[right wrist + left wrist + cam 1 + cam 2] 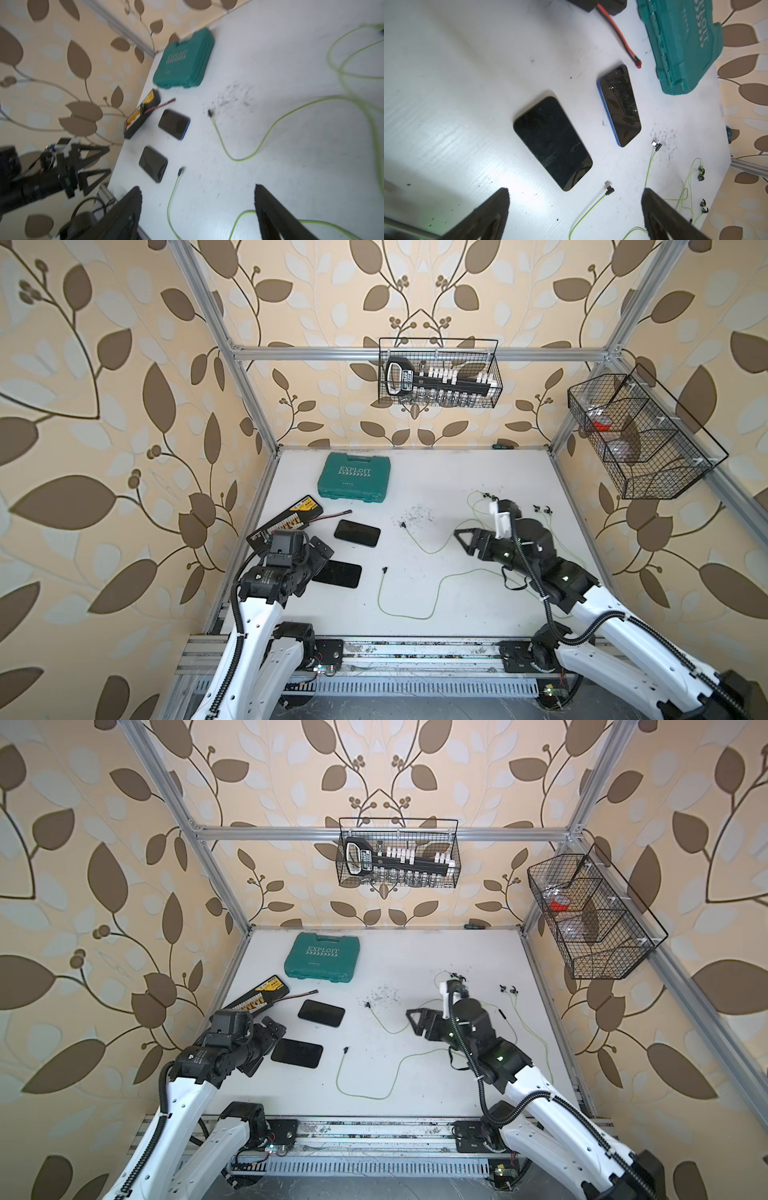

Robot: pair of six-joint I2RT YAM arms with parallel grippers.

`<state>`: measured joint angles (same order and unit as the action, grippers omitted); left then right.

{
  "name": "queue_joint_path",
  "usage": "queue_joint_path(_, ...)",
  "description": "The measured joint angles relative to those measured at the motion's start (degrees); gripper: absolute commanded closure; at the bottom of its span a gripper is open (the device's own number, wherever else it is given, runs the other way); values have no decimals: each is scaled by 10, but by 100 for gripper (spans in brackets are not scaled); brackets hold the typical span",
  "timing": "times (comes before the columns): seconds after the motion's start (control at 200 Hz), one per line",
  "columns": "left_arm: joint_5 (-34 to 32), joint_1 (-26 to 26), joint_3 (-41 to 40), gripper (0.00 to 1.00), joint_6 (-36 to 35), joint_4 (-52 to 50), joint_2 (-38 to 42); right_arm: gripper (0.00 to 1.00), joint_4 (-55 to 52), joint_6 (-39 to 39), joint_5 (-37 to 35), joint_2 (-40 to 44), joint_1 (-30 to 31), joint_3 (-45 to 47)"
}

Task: Plug wired earphones into phones
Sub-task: Pick up the wired earphone from the center of the board.

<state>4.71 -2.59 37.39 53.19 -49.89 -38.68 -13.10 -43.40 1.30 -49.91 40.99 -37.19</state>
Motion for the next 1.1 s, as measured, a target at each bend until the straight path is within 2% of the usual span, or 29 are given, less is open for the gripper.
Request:
queue_joint_path(0.055,6,0,-13,1,5,2,12,24,11,-22,-38,-42,88,-5)
queue_joint_path(0.135,13,0,-23,1,12,4,24,31,25,-60,-88,-111,181,-16)
queue_joint_path(0.215,14,0,-24,1,16,7,28,38,38,-99,-122,-188,238,-33)
queue_joint_path(0.3,14,0,-28,1,22,14,24,40,61,-140,-140,-257,265,-46)
queue_joint_path(0.51,25,0,-39,1,28,21,8,56,106,-200,-163,-378,271,-72)
queue_joint_path(0.665,29,0,-49,1,29,21,7,57,133,-222,-166,-439,267,-110)
queue_joint_path(0.92,30,0,-49,1,38,31,7,63,190,-237,-154,-480,216,-114)
queue_joint_path(1.1,30,0,-49,1,40,34,1,64,229,-237,-130,-502,197,-113)
